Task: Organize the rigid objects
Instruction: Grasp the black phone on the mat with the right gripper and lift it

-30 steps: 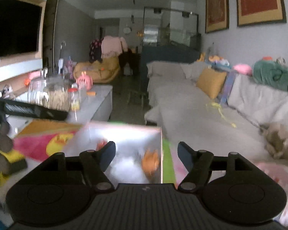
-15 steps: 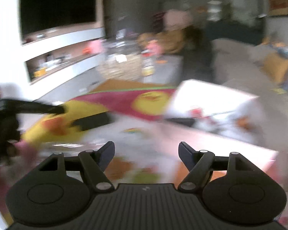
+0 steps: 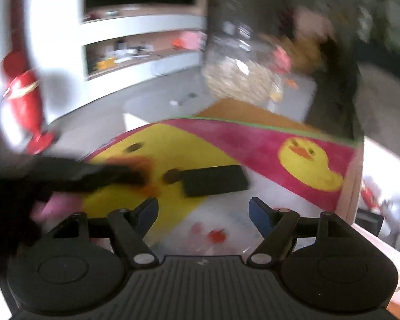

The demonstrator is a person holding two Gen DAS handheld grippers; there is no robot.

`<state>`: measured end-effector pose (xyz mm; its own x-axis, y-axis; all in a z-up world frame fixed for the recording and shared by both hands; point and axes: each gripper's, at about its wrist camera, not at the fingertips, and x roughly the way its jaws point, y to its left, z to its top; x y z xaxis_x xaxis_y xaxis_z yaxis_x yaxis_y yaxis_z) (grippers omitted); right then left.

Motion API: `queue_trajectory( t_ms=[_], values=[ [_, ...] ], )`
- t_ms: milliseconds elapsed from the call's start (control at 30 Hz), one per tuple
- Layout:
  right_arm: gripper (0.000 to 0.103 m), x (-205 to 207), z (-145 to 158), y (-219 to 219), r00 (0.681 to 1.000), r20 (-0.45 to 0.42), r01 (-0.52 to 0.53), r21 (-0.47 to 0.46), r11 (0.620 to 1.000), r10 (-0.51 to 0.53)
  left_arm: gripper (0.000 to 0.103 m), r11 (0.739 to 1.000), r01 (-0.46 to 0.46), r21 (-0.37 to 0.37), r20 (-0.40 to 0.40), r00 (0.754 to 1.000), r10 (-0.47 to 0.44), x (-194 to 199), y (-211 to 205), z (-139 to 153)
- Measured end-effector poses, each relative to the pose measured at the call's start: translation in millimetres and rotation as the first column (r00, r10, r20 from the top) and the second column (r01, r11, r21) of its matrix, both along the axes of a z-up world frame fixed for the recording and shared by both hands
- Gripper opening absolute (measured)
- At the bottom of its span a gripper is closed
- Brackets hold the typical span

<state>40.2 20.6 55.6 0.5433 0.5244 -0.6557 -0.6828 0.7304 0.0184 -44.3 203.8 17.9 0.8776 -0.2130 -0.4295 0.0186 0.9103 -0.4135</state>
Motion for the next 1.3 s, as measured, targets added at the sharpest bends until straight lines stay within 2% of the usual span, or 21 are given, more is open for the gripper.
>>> queue_trajectory(
  t_ms=[67,133,233,333,433,500,533,600,800,900,1000,1100,1233,1300],
  values=[
    [0.075,32,-4,6,0.988,-0.144,0.054,0.031,0.998,-0.049,0.027,1.000,-0.016,-0.009,0.003,1.000,0.016,-6,-3,-5],
    [0.075,56,-12,15,0.957,-0.282,0.092,0.060,0.994,-0.072,0.027,1.000,0.015,-0.004,-0.011,1.000,-0.015,-7,-12,-10],
    [0.077,74,-26,33,0.919,-0.374,0.156,0.051,0.986,-0.126,0.027,0.998,0.045,0.041,-0.022,0.999,-0.044,-12,-23,-16],
    [0.077,77,-26,56,0.936,-0.314,0.175,0.014,0.984,-0.162,0.027,0.998,0.047,0.051,-0.017,0.999,-0.046,-14,-25,-17],
    [0.076,79,-32,78,0.957,-0.239,0.157,-0.044,0.987,-0.163,0.027,0.999,0.045,0.024,-0.024,0.999,-0.044,-13,-21,-20],
    [0.053,77,-31,79,0.969,-0.186,0.151,-0.078,0.986,-0.163,0.027,0.999,0.046,-0.001,-0.020,0.999,-0.046,-14,-18,-21],
    [0.048,72,-31,78,0.977,-0.150,0.139,-0.102,0.985,-0.153,0.027,0.999,0.048,-0.009,-0.018,0.999,-0.048,-13,-16,-22],
    [0.038,67,-30,68,0.987,-0.117,0.091,-0.130,0.987,-0.106,0.027,0.998,0.054,-0.016,-0.015,0.998,-0.055,-11,-15,-23],
    [0.038,15,-22,4,0.995,-0.075,0.057,-0.142,0.988,-0.068,0.027,0.997,0.072,-0.015,0.003,0.997,-0.072,-13,-15,-23],
    [0.038,-13,-19,-38,0.994,-0.052,0.093,-0.128,0.987,-0.100,0.027,0.996,0.087,-0.016,0.022,0.996,-0.087,-17,-16,-23],
    [0.038,-32,-19,-84,0.980,-0.013,0.195,-0.105,0.975,-0.198,0.027,0.994,0.111,-0.021,0.043,0.993,-0.110,-21,-19,-21],
    [0.038,-41,-23,-129,0.952,0.017,0.307,-0.090,0.948,-0.306,0.027,0.983,0.179,-0.030,0.021,0.984,-0.179,-21,-31,-20],
    [0.039,-46,-37,-176,0.897,0.021,0.442,-0.086,0.893,-0.441,0.027,0.968,0.248,0.045,0.000,0.969,-0.248,-25,-59,-13],
    [0.047,-49,-40,-198,0.875,0.000,0.483,-0.040,0.875,-0.483,0.027,0.952,0.300,0.065,0.008,0.954,-0.301,-29,-71,-7]
  ],
)
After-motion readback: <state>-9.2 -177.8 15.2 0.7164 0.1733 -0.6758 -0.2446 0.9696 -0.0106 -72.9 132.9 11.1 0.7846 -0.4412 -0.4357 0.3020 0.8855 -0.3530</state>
